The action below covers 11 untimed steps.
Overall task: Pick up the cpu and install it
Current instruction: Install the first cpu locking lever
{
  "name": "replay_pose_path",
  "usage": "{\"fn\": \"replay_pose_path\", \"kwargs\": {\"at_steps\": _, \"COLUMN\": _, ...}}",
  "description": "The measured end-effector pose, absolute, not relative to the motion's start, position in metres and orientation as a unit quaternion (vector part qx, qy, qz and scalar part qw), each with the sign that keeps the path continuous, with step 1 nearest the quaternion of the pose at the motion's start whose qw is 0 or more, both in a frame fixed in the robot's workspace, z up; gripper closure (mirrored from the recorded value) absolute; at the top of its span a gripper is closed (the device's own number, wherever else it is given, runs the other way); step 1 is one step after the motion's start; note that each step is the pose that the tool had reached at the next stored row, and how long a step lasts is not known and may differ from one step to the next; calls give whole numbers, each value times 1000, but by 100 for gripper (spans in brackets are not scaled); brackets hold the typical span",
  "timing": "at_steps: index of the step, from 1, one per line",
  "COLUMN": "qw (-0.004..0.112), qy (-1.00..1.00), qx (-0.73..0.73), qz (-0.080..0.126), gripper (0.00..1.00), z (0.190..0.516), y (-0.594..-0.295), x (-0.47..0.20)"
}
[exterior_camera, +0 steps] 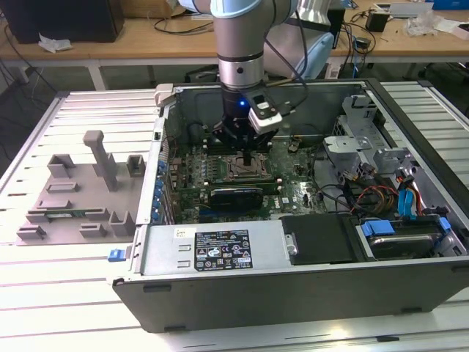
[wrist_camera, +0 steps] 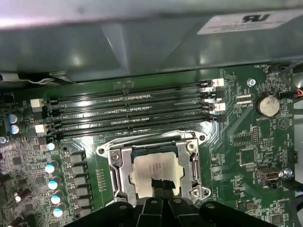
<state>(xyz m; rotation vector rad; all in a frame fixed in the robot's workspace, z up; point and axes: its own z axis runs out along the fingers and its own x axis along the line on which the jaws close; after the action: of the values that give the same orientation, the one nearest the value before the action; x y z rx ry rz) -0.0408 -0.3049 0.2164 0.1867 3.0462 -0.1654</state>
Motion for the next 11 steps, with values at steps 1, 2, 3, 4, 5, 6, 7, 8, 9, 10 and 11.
{"fn": "replay_pose_path", "kwargs": {"at_steps": 1, "qw": 42, "qy": 996, "qx": 61, "qz": -54, "gripper": 89, "z": 217, "y": -305, "x": -40}}
{"fn": "replay_pose_path", "kwargs": {"at_steps": 2, "qw": 41, "qy": 996, "qx": 61, "qz": -54, "gripper": 89, "z": 218, "y": -305, "x": -40}}
{"fn": "replay_pose_path", "kwargs": {"at_steps": 3, "qw": 41, "qy": 996, "qx": 61, "qz": -54, "gripper": 89, "z": 221, "y": -305, "x": -40}}
{"fn": "replay_pose_path", "kwargs": {"at_steps": 4, "qw": 41, "qy": 996, "qx": 61, "qz": -54, "gripper": 89, "z": 225, "y": -305, "x": -40}}
{"fn": "replay_pose_path", "kwargs": {"at_steps": 5, "qw": 41, "qy": 996, "qx": 61, "qz": -54, "gripper": 89, "z": 228, "y": -305, "x": -40}}
{"fn": "replay_pose_path", "kwargs": {"at_steps": 6, "qw": 41, "qy": 996, "qx": 61, "qz": -54, "gripper": 89, "z": 231, "y": -305, "x": -40}}
{"fn": "replay_pose_path", "kwargs": {"at_steps": 7, "qw": 41, "qy": 996, "qx": 61, "qz": -54, "gripper": 89, "z": 233, "y": -305, "x": -40}}
{"fn": "replay_pose_path", "kwargs": {"at_steps": 8, "qw": 41, "qy": 996, "qx": 61, "qz": -54, "gripper": 89, "z": 233, "y": -305, "x": -40}}
{"fn": "replay_pose_path", "kwargs": {"at_steps": 9, "qw": 41, "qy": 996, "qx": 61, "qz": -54, "gripper": 89, "z": 233, "y": -305, "x": -40}}
{"fn": "replay_pose_path", "kwargs": {"at_steps": 10, "qw": 41, "qy": 996, "qx": 61, "qz": -54, "gripper": 89, "z": 233, "y": -305, "x": -40}}
{"fn": "replay_pose_path", "kwargs": {"at_steps": 11, "qw": 41, "qy": 996, "qx": 61, "qz": -54, "gripper": 89, "z": 233, "y": -305, "x": -40}}
